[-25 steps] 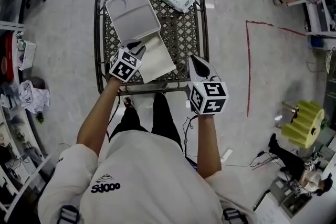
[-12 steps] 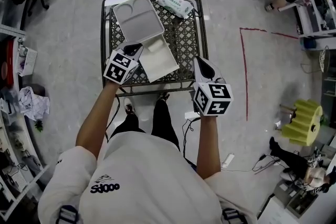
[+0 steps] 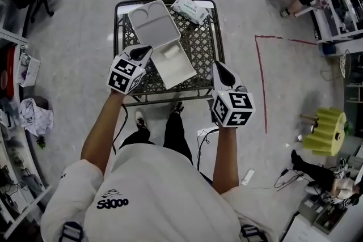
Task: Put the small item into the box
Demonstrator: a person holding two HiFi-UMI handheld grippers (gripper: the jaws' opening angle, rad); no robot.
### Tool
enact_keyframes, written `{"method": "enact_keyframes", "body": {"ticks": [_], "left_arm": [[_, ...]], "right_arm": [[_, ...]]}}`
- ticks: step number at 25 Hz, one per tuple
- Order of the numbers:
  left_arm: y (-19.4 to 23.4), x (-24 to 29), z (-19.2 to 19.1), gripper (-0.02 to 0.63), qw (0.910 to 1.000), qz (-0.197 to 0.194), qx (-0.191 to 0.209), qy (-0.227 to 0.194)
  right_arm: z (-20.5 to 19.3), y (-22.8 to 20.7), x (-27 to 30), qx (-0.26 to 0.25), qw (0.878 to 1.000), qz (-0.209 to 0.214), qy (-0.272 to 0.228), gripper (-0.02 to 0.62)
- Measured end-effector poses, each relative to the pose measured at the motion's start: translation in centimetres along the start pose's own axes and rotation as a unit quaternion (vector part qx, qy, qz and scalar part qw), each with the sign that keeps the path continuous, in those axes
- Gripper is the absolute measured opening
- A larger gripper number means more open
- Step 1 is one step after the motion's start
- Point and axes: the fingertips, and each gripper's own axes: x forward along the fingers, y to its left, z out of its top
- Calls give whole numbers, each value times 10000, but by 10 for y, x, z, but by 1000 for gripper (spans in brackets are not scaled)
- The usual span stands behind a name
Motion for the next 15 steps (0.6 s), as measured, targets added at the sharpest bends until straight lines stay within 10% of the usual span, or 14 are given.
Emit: {"method": "enact_keyframes", "body": {"ticks": [15], "left_arm": [[-1, -86, 69, 6, 9912, -58, 487, -1233]], "right_arm": [[47, 49, -40, -438, 9962, -135, -739, 11]]}}
